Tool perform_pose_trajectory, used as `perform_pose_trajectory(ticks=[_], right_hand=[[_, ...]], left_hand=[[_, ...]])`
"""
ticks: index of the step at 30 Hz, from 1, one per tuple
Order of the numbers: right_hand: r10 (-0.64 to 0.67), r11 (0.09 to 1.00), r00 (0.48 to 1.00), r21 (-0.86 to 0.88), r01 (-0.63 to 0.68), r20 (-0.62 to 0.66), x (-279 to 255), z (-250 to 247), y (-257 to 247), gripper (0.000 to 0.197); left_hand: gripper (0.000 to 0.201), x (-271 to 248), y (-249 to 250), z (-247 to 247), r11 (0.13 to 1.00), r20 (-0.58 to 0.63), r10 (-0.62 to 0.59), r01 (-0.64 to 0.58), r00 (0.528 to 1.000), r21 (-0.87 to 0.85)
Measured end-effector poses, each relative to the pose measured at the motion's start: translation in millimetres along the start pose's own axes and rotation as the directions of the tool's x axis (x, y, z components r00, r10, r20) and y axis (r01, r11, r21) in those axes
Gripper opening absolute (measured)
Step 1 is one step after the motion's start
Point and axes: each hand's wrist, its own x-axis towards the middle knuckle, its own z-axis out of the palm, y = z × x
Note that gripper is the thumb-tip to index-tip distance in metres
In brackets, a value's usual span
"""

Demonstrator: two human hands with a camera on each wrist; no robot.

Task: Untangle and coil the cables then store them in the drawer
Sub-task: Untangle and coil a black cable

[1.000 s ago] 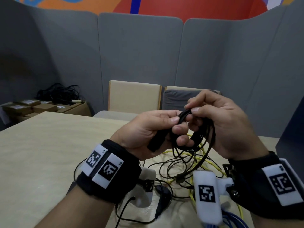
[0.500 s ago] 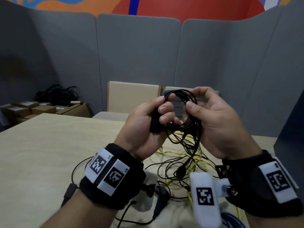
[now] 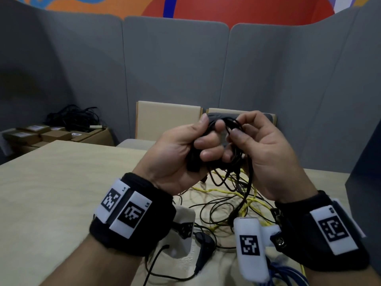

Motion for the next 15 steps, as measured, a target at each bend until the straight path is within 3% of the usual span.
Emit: perform_pose_trajectory(ticks=[4,7,11,15], right_hand=[[0.132,0.991,0.991,-0.041,-0.131,0.035,-2.0,0.7,1.4,0.027],[0.2,0.964,0.977,-0.192,-0.184,0.07,-4.1,0.2,4.0,0.012],[0.199,0.902,0.974,-0.41,-0.137,0.111,-4.9,6.6,9.8,0.015],[0.295,0.793,0.941,-0.593,-0.142,0.169,-6.9,9.4,18.0,0.021]], left_hand=[[0.025,3.5,2.9,-0.2,0.965,-0.044,0.132,-0.139,0.99,-0.22],[0.031,5.9,9.4,-2.5,0.907,-0.203,0.265,-0.315,0.943,-0.279],[0.034,7.2,13.6,-1.7,0.826,-0.358,0.362,-0.474,0.861,-0.305],[0.032,5.8,17.1,-2.1,0.792,-0.384,0.387,-0.515,0.838,-0.327]])
